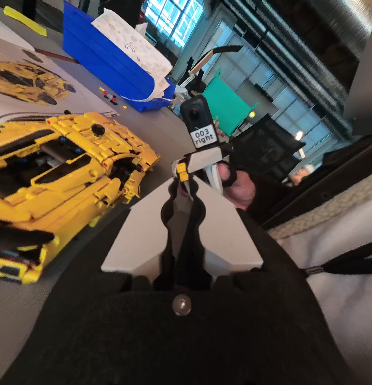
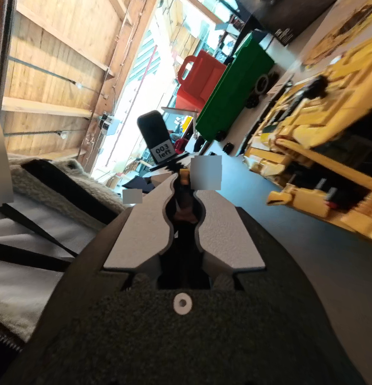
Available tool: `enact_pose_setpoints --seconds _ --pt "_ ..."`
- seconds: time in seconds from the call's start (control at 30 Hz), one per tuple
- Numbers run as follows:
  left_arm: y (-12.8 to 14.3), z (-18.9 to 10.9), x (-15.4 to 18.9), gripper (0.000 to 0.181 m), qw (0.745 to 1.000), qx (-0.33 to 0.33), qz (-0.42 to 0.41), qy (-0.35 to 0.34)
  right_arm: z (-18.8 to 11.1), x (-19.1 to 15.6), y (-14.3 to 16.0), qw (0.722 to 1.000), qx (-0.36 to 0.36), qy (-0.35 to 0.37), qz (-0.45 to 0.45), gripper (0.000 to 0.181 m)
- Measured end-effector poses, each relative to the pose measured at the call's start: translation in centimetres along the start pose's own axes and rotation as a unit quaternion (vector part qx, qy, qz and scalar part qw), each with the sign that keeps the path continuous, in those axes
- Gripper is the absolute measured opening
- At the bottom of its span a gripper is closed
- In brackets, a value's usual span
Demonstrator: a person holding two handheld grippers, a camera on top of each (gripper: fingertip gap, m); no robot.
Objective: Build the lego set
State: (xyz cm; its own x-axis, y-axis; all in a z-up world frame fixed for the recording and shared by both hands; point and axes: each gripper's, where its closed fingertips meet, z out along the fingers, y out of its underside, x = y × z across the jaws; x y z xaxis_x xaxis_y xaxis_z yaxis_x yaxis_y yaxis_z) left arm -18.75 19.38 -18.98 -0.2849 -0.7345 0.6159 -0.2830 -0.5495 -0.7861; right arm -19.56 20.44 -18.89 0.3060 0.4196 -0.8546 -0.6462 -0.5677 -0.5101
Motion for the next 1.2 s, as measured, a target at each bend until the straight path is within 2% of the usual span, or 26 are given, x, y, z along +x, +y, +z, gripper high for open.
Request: enact_pose_setpoints --seconds 0.23,0.3,0.43,0.5,0.77,0.97,1.03,1.1,1.13,1.2 --pt "-1.8 -2.8 2.0 0.007 0.980 0.086 -0.159 0.080 2.5 -2.9 -0.1 0.992 0.012 -0.079 -0.098 0.006" --pt "-2.4 -3.3 2.8 0.007 0.959 0.114 -0.225 0.126 2.7 -3.9 -0.2 0.983 0.026 -0.100 -0.149 0.007" --pt "-3.8 -4.8 3.1 0.006 0.899 0.180 -0.341 0.209 3.5 -5.7 0.2 0.961 0.020 -0.135 -0.241 0.007" --pt "-3.7 -5.0 2.8 0.000 0.894 0.184 -0.352 0.207 4.0 -5.8 0.1 0.955 0.018 -0.126 -0.267 0.007" --pt "-3.6 -5.4 3.6 0.009 0.885 0.184 -0.365 0.224 4.4 -6.0 -0.2 0.945 0.032 -0.128 -0.300 0.007" --pt "-3.6 -5.4 4.1 0.004 0.869 0.181 -0.388 0.248 4.4 -6.1 0.3 0.937 0.030 -0.128 -0.324 0.007" --pt "-3.4 -5.3 4.1 0.004 0.871 0.172 -0.389 0.247 4.4 -6.1 0.4 0.938 0.020 -0.130 -0.320 0.007" --pt "-3.1 -5.3 3.5 0.002 0.885 0.163 -0.377 0.220 4.3 -5.4 0.6 0.944 -0.002 -0.118 -0.309 0.007" --pt "-2.8 -5.3 3.0 0.002 0.898 0.156 -0.361 0.198 4.2 -4.6 0.8 0.949 -0.026 -0.100 -0.297 0.009" --pt "-1.4 -5.4 1.3 0.002 0.946 0.110 -0.282 0.117 3.5 -2.1 1.3 0.954 -0.102 -0.041 -0.280 0.024"
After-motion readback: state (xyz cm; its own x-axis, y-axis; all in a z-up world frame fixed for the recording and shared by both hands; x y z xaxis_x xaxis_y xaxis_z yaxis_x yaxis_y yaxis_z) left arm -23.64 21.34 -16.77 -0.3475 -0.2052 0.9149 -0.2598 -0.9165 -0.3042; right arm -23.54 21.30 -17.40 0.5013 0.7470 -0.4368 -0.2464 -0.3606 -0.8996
